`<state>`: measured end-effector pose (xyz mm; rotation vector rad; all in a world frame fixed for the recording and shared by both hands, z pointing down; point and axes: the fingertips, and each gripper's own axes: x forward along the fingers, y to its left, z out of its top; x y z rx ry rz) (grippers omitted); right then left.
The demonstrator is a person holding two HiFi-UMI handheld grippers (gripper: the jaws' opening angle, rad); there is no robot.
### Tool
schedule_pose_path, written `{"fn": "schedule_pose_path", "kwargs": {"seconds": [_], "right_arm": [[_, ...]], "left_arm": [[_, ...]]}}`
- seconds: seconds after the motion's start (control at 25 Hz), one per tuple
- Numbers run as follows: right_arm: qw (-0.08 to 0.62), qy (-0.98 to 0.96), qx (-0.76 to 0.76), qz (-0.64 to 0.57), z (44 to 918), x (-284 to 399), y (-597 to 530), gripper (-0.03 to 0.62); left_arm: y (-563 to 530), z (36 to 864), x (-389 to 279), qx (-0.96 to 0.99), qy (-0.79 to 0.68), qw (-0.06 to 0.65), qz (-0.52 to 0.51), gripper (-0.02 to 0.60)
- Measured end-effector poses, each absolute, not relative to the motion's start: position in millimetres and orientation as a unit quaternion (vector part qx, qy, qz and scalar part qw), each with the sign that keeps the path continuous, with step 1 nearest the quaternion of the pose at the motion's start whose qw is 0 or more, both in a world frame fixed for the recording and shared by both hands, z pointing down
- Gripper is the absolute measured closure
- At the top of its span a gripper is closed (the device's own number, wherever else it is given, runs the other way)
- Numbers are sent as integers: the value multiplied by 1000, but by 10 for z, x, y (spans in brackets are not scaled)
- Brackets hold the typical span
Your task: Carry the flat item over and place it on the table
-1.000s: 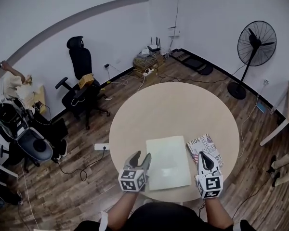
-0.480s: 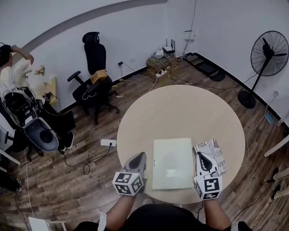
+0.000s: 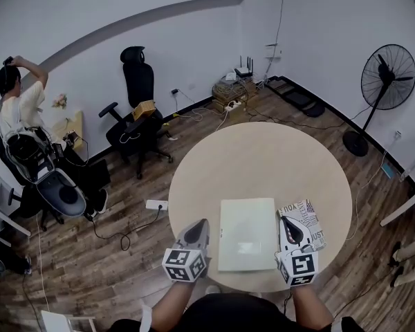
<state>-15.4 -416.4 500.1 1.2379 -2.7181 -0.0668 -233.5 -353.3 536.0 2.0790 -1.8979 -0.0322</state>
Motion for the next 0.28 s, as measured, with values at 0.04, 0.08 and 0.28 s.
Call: {"fn": "schedule_pose_path", "kwargs": {"seconds": [0.04,0.08,0.28], "right_arm": [[76,-908,412,-20,5002,-160,-4155,597],[75,-908,411,-19,5006,-167,-4142,597],[75,-910,407,-15,5023,-161,-4076,597]], "left_arm": [[-3531,5368,-2332,728,-665,163,-10,574],[-3528,5374,-2326,728,-665,164,-10,574],[-3494,5362,-2237,736,-656,168,-9,574]]}}
